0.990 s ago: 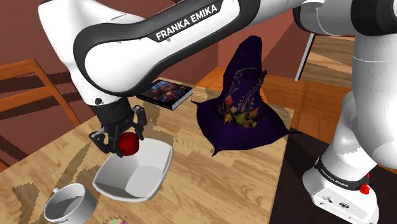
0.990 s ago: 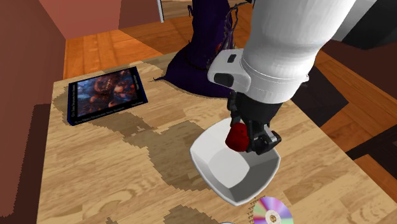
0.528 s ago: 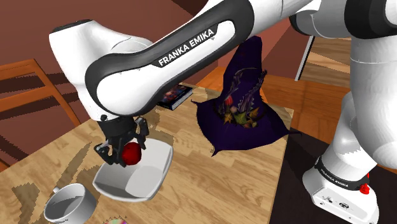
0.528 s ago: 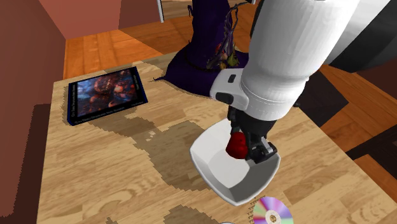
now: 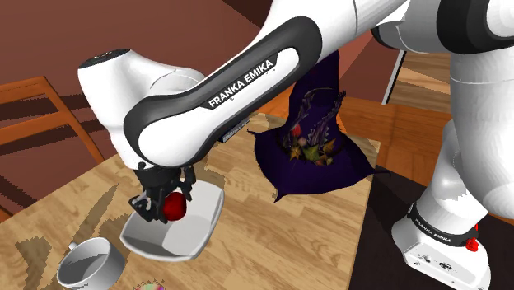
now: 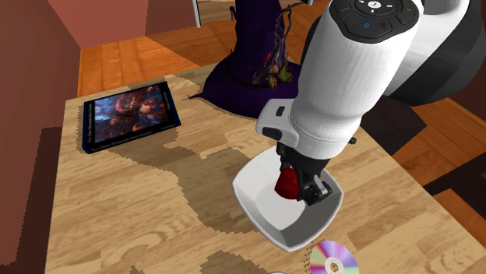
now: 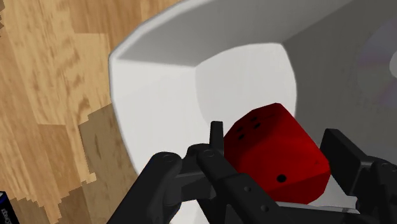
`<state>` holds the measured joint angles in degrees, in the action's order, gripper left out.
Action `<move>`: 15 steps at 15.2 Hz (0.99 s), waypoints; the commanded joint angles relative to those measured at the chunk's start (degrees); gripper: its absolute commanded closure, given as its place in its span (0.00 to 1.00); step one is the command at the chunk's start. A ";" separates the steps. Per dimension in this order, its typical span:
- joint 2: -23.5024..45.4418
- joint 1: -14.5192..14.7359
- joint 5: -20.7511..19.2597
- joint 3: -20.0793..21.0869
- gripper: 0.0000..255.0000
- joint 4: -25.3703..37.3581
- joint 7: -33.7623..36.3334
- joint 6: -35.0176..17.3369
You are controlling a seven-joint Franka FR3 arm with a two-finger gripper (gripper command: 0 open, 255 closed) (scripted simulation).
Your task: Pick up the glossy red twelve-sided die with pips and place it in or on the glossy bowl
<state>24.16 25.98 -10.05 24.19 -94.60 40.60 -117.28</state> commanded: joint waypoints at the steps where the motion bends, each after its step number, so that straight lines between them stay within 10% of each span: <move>1: 0.03 0.01 -0.02 -0.01 1.00 -0.05 0.01 -0.10; 5: 0.03 0.01 -0.02 -0.01 1.00 -0.05 0.01 -0.10; 6: 0.03 0.01 -0.02 -0.01 0.00 -0.05 0.01 -0.11; 15: -2.19 -0.19 1.16 0.54 0.00 4.22 -0.77 6.18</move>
<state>22.60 25.73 -9.20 24.55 -91.53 39.87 -112.90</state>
